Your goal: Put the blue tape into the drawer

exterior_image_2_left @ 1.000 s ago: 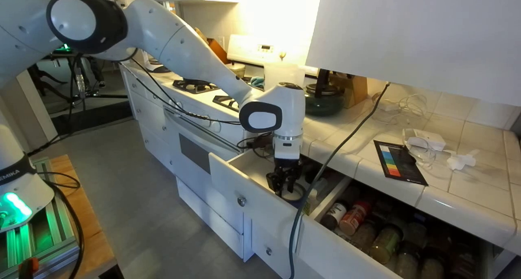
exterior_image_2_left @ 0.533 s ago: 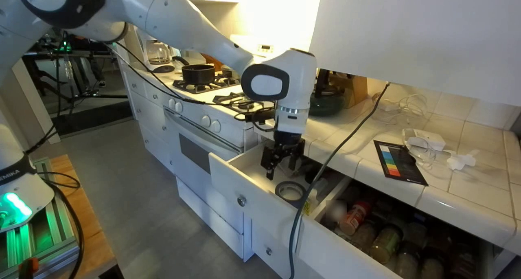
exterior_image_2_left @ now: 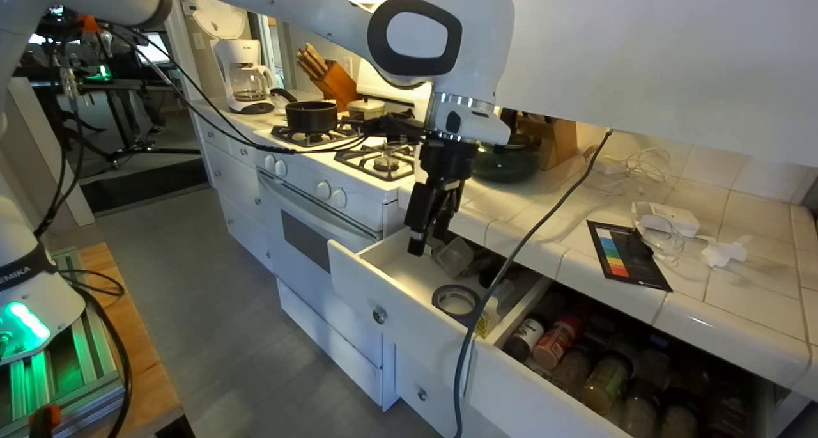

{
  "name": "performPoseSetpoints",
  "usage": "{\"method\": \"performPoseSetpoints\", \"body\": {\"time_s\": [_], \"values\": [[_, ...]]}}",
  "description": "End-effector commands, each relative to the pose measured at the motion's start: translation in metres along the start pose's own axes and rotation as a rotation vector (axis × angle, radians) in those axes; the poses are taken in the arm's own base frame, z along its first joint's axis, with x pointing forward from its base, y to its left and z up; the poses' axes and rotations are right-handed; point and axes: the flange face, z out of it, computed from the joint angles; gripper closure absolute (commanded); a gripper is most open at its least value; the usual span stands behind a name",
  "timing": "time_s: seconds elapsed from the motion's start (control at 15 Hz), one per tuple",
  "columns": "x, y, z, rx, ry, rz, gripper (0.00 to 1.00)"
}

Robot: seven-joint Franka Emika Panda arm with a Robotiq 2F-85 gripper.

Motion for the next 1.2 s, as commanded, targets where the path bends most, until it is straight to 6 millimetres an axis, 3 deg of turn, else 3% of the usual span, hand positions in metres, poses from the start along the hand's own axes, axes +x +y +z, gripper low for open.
{"method": "performPoseSetpoints", "body": {"time_s": [0.0,0.27,0.6,0.67,1.13], "values": [[-0.004,0.032,0.003,-0.03,-0.024,-0.198,0.0],[-0.005,0.05,0.02,-0.051,-0.059,-0.413,0.0],[-0.008,0.057,0.053,-0.13,-0.152,-0.65,0.0],[0.0,0.05,0.046,-0.092,-0.111,-0.569,0.0],[0.0,0.048,0.048,-0.093,-0.113,-0.576,0.0]]}}
